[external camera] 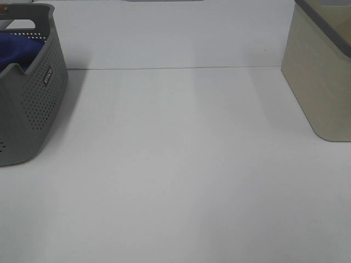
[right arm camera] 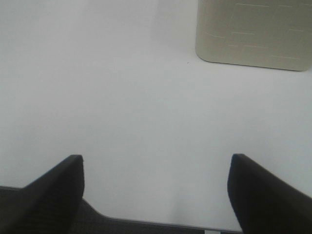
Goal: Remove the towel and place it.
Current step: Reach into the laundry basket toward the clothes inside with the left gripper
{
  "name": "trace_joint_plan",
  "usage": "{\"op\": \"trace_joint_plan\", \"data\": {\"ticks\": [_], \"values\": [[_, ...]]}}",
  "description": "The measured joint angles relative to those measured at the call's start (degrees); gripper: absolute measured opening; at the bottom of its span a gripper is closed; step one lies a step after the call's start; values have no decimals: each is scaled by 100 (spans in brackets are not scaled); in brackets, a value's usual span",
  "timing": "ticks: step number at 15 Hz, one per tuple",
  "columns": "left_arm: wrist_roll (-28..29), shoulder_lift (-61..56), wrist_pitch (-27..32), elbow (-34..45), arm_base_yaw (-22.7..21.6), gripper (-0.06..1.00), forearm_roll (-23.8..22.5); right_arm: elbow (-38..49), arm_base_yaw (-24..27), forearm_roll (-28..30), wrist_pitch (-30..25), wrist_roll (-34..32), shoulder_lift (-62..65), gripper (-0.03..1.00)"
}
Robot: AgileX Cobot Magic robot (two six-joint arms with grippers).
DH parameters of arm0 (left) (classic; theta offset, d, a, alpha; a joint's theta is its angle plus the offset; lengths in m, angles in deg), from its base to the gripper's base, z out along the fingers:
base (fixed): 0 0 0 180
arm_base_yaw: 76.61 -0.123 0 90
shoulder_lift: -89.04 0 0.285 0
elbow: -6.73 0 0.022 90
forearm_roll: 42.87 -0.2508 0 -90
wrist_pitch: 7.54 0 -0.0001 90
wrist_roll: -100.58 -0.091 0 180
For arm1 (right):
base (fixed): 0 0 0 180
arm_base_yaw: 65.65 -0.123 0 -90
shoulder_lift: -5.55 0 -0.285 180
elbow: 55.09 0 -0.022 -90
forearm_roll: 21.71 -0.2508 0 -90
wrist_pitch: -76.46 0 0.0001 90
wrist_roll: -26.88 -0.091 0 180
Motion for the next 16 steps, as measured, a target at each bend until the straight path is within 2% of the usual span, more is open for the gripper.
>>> {"op": "trace_joint_plan", "data": {"ticks": [16], "values": [[0, 34, 0, 0, 0, 99, 0, 0, 0, 0, 0, 0, 0, 79]]}}
